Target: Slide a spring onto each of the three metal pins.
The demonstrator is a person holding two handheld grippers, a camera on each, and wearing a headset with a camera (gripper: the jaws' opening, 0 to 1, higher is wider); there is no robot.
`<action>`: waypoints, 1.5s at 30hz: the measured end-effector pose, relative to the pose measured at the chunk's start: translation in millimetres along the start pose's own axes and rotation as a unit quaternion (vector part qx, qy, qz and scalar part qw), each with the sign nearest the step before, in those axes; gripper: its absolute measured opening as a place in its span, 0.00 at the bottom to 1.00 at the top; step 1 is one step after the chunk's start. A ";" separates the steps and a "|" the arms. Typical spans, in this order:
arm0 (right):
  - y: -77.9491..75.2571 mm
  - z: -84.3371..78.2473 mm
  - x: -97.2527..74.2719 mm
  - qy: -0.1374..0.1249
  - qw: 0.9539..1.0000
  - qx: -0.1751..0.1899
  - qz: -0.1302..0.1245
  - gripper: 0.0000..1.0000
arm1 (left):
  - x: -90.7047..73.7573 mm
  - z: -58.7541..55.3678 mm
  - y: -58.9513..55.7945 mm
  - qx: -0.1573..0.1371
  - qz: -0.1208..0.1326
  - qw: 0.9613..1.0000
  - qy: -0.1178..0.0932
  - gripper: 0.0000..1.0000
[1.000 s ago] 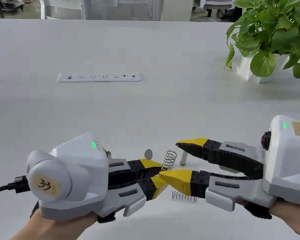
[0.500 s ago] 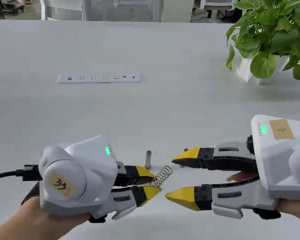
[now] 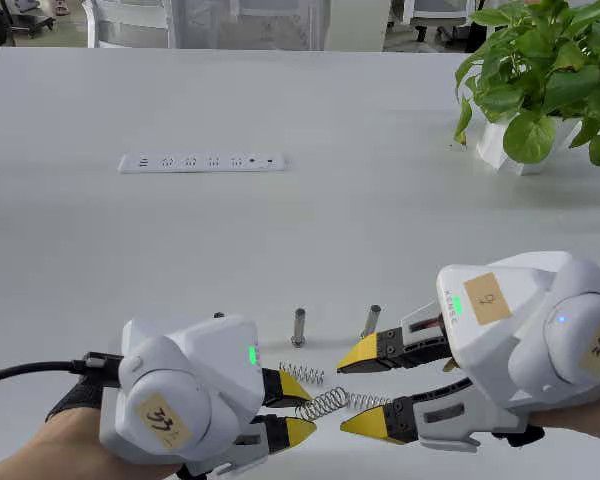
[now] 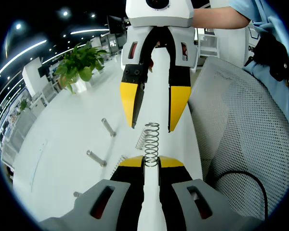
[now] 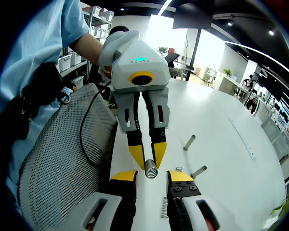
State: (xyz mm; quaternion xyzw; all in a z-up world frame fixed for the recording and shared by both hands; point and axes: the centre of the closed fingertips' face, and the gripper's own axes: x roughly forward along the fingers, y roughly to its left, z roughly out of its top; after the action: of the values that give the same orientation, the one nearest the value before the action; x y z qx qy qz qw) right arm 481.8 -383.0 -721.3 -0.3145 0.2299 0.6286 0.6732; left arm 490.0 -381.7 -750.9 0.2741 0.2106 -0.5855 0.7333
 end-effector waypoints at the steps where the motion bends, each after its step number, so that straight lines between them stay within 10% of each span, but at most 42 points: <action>1: 1.2 -0.8 2.0 0.004 1.000 -0.003 0.006 0.20 | 0.4 -0.9 -0.8 0.003 -0.001 1.000 0.003 0.06; 45: 8.0 -3.0 15.9 0.039 0.998 -0.016 0.043 0.07 | 2.5 4.1 -6.0 0.006 -0.003 1.000 -0.011 0.07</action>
State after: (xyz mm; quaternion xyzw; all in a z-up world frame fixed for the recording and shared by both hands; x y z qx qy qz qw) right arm 475.8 -373.9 -735.6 -0.3387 0.2594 0.6481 0.6309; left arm 484.7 -387.2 -750.3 0.2715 0.1995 -0.5924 0.7318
